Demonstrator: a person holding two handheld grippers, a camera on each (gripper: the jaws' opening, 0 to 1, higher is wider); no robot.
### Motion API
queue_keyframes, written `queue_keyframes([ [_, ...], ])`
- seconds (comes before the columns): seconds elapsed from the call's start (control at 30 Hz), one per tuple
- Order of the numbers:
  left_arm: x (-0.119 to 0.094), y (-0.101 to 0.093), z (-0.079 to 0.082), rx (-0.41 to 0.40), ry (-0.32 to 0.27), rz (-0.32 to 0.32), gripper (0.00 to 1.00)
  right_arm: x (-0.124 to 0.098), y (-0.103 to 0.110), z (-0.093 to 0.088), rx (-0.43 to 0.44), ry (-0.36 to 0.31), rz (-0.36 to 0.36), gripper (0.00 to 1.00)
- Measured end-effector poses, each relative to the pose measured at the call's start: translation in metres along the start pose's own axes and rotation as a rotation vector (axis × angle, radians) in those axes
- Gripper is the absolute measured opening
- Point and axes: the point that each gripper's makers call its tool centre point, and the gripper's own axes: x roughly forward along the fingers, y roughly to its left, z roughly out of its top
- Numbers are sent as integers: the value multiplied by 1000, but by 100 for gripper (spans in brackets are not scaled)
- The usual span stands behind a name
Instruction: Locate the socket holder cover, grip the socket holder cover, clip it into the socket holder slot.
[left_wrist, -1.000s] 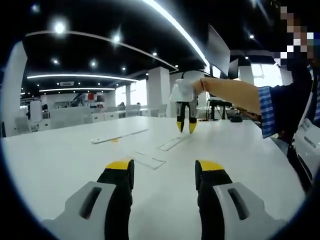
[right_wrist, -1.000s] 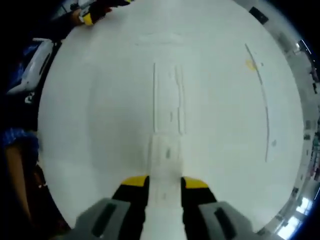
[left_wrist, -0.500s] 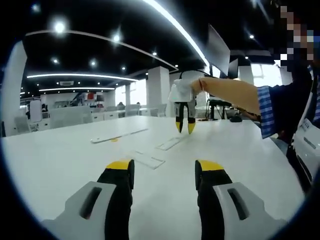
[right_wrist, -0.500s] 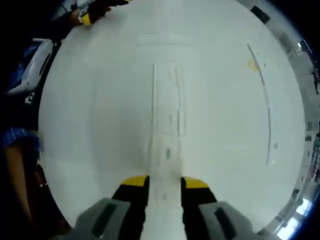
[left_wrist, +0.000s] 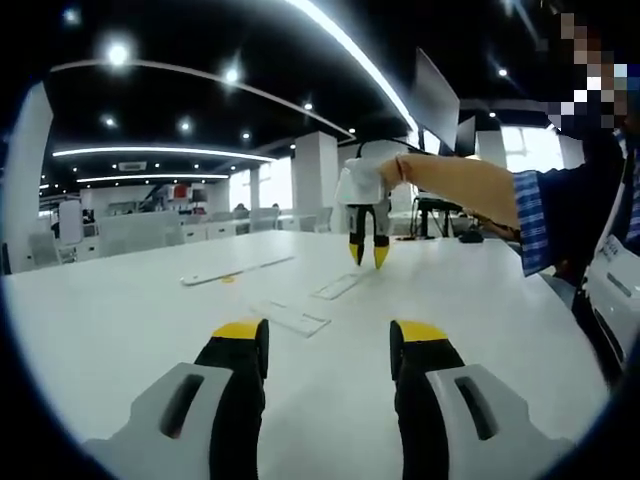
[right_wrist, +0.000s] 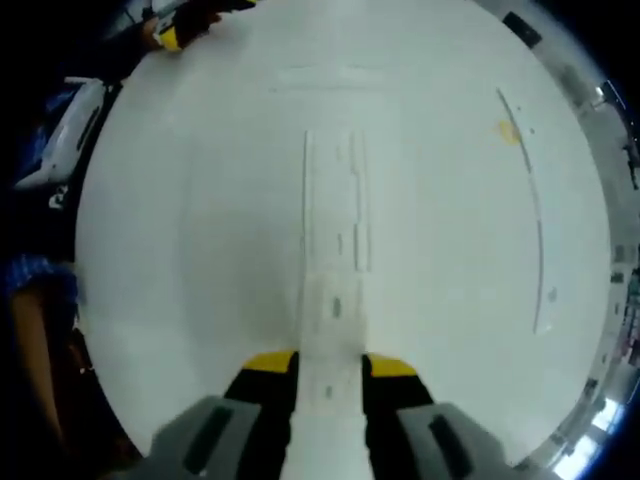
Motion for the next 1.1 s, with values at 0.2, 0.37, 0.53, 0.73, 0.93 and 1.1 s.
queue_keyframes([
  [0.2, 0, -1, 0, 1, 0, -1, 49, -1, 1, 1, -8, 3, -5, 27],
  [0.37, 0, -2, -1, 2, 2, -2, 49, -2, 1, 1, -17, 12, -12, 27],
  [0.53, 0, -3, -1, 2, 2, -4, 49, -3, 1, 2, -21, 15, -16, 27],
  [0.73, 0, -3, -1, 0, 4, -8, 49, -4, 2, 2, 7, 2, -11, 27],
  [0.93, 1, -4, -2, -1, 6, -10, 49, -3, 2, 2, 6, 6, -11, 26],
  [1.1, 1, -3, -2, -1, 7, -10, 49, -1, 1, 2, 5, 7, -12, 26],
])
